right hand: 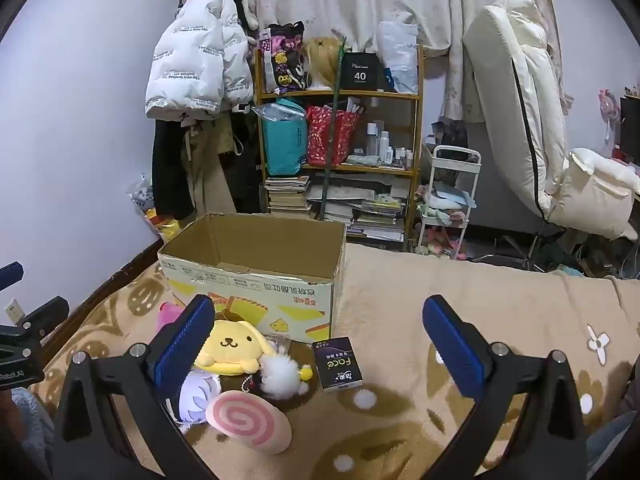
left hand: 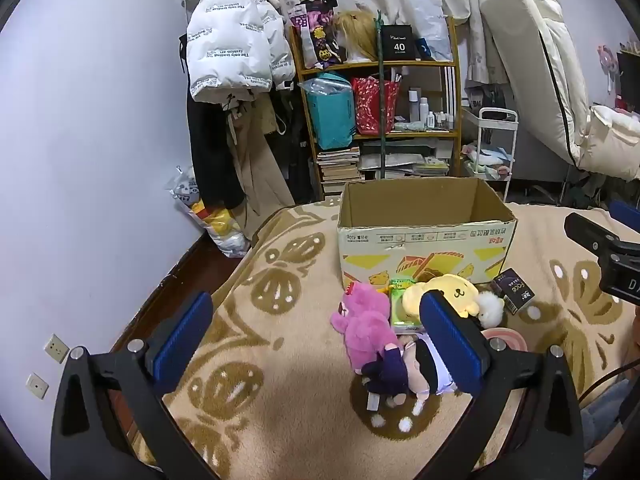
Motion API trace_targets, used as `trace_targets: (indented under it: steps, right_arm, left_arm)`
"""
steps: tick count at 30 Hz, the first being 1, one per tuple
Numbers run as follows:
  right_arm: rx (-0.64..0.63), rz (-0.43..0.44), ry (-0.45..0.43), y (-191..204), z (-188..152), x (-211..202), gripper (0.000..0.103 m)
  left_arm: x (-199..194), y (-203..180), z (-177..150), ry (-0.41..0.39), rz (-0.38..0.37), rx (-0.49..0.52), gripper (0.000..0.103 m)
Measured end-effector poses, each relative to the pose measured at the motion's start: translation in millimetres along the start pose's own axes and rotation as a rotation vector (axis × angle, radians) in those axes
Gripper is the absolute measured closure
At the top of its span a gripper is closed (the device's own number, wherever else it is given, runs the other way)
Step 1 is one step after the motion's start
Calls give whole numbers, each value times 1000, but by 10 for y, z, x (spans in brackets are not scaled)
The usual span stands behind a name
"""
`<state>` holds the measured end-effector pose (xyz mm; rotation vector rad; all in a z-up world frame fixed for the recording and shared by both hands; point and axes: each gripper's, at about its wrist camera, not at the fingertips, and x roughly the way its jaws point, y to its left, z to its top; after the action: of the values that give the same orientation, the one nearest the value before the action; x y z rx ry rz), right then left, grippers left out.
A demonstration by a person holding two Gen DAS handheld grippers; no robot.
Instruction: Organize soft objects
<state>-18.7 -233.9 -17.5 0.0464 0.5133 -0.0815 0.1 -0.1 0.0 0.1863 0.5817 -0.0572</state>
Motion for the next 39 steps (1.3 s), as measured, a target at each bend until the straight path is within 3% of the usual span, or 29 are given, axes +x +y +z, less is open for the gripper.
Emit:
trace_targets:
  steps: [39]
  right_arm:
    - [-6,-3,-2,-8,-34,10,0]
  left_arm:
    - [-49,63,50,-8,5,11,1]
